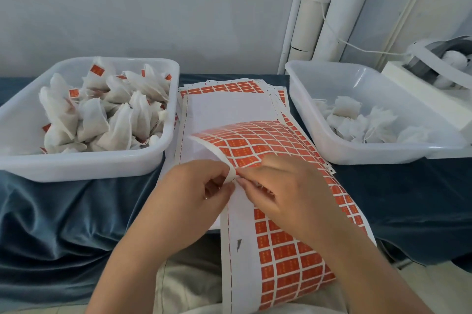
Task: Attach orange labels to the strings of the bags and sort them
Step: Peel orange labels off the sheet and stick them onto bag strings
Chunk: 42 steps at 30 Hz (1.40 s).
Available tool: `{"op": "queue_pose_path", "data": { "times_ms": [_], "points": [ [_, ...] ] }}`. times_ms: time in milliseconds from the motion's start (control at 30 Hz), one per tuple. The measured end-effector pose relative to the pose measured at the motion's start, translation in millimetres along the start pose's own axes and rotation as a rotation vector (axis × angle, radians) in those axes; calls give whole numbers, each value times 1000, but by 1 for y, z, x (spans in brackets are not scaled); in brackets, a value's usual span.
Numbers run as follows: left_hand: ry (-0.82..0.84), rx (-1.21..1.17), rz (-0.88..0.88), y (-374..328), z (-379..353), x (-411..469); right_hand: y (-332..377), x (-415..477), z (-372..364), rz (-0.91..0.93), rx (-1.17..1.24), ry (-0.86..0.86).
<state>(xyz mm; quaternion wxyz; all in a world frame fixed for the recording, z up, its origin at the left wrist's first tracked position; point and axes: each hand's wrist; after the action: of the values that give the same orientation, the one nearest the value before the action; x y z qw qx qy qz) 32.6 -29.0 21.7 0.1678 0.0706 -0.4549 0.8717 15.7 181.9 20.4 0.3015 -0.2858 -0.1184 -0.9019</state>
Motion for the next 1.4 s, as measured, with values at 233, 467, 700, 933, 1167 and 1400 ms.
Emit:
{"op": "queue_pose_path", "data": {
  "times_ms": [233,467,700,933,1167,1400],
  "points": [
    [19,-60,3,-3,-2,0,-3,0,1,48,-5,-2],
    [52,-140,17,-3,-3,-1,-4,1,-1,36,-34,-107],
    [73,-282,208,2,-2,5,-3,9,10,-630,474,34],
    [-116,227,404,28,-9,12,-5,10,12,-1073,893,-53],
    [-113,-654,350,-15,-40,14,8,5,-5,-1040,956,-65],
    [-306,-1015,444,-13,-44,15,2,4,-12,-945,1119,152]
  ]
}}
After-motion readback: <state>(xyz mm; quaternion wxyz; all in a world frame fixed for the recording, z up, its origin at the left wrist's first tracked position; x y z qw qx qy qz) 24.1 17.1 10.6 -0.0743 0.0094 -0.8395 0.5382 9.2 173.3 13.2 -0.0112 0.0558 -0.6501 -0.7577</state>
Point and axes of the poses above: each hand's wrist, its own x-axis towards the middle knuckle, its own z-axis out of the back of the hand, y = z × x, and after that the axes turned 9 degrees about -x, right-handed
